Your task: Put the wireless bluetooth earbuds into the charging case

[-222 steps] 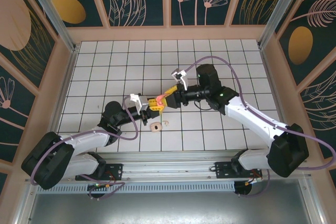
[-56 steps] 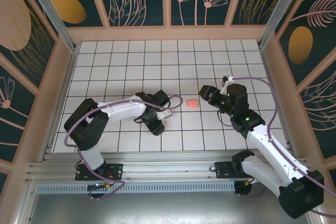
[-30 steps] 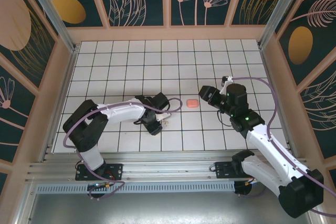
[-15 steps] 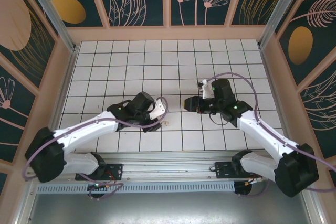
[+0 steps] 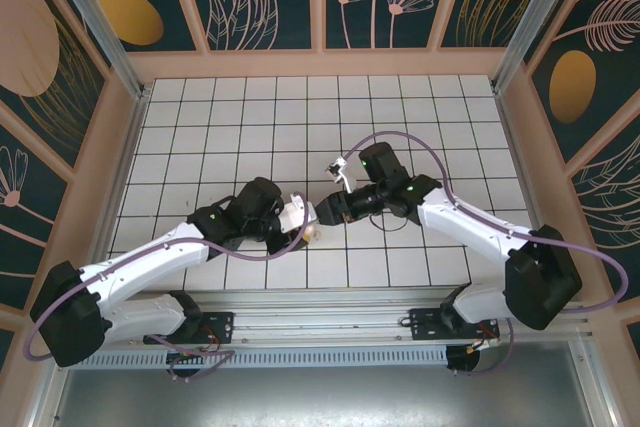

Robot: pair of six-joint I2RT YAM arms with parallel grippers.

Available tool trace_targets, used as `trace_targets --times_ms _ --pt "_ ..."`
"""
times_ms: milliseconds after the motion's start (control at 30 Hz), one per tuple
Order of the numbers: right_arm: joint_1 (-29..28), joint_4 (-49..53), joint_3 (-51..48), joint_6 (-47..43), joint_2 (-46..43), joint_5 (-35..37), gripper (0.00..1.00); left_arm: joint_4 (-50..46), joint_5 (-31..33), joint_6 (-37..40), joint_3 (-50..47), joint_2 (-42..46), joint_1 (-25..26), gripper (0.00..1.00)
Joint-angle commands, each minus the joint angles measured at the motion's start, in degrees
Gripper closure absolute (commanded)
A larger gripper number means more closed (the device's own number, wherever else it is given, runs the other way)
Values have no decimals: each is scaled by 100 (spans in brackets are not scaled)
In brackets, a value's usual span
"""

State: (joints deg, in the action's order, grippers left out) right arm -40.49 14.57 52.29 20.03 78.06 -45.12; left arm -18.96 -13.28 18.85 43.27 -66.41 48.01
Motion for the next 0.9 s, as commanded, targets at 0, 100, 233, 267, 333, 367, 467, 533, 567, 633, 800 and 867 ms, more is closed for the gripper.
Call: trace_targets --times_ms 0,100,233,267,333,367,467,533,567,633,800,867 --pt "-125 176 233 -241 168 -305 48 173 -191 101 15 -23 28 57" --pt "-143 251 279 -229 256 -293 48 203 -251 120 0 61 24 57" --pt "-157 179 336 -119 345 -441 48 268 -263 114 -23 152 29 57" --pt "-161 142 341 -90 366 -489 48 290 -263 110 -28 176 30 57" --pt "-159 84 335 -37 410 -600 48 331 -278 115 -54 226 25 58" --pt "-161 82 343 -26 435 -612 49 353 -298 126 -62 246 22 58" --pt "-161 134 355 -20 464 -568 52 389 -301 128 -66 302 30 58" --pt "-161 93 342 25 461 -585 55 410 -305 143 -89 343 17 58" --pt "-158 59 334 50 459 -594 57 423 -307 146 -103 363 25 58" --pt "-161 16 317 86 455 -611 62 437 -315 150 -125 400 26 58" --pt "-148 -119 297 105 347 -538 70 472 -281 154 -141 480 23 51" --pt "-144 -268 246 139 238 -477 73 511 -246 108 -152 489 27 45"
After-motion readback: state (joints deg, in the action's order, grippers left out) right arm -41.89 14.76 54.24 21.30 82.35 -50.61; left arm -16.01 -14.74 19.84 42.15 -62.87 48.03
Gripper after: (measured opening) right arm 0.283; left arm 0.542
